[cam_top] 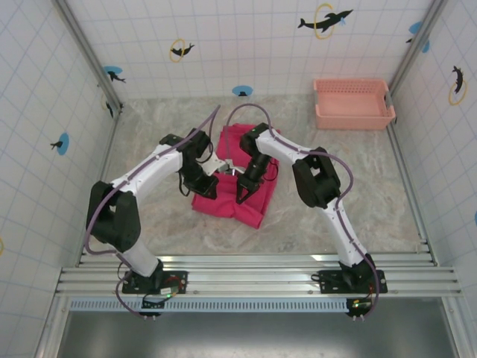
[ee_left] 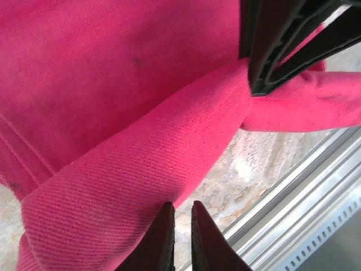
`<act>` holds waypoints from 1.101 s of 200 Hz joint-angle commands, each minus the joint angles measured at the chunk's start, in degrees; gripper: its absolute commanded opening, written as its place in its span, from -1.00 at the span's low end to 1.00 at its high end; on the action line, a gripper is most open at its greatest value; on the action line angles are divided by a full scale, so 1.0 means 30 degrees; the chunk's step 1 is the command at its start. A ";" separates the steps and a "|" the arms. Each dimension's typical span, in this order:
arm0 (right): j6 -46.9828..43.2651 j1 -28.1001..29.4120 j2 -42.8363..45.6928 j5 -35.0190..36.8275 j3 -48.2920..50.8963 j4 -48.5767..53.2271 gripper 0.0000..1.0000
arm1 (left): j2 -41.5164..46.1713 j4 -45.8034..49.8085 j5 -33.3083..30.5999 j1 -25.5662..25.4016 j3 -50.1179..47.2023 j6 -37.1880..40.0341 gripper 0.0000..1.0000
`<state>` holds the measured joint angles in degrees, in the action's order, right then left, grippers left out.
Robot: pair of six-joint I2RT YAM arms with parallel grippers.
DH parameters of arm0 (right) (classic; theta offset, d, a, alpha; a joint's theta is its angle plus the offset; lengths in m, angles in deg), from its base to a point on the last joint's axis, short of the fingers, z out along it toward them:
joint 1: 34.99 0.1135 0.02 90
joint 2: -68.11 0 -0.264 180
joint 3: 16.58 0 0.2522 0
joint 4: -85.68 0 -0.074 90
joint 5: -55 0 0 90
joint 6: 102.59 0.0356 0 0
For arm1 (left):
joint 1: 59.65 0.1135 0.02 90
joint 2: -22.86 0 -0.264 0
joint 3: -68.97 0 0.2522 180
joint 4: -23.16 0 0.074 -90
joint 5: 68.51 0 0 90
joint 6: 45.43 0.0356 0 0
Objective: Roll up the long pants
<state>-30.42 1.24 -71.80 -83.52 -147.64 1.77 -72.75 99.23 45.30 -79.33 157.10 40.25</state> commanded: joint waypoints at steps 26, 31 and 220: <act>-0.0067 -0.0182 -0.0199 -0.0570 -0.0431 -0.0437 -0.90 | -0.4870 0.2260 -0.5201 -0.0075 0.2516 -0.1722 -1.00; -0.0067 -0.0203 -0.0162 -0.0447 -0.0420 -0.0432 -0.88 | -0.5642 0.2538 -0.5510 -0.0077 0.2948 -0.1739 -1.00; -0.0071 0.0216 0.5395 0.3205 0.6236 -0.2401 -0.07 | -0.9823 0.3166 -0.3875 0.0659 0.6265 -0.1872 -1.00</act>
<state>-30.46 0.17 -54.62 -75.95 -129.65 -3.80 -100.62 110.61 34.62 -77.96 174.32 35.29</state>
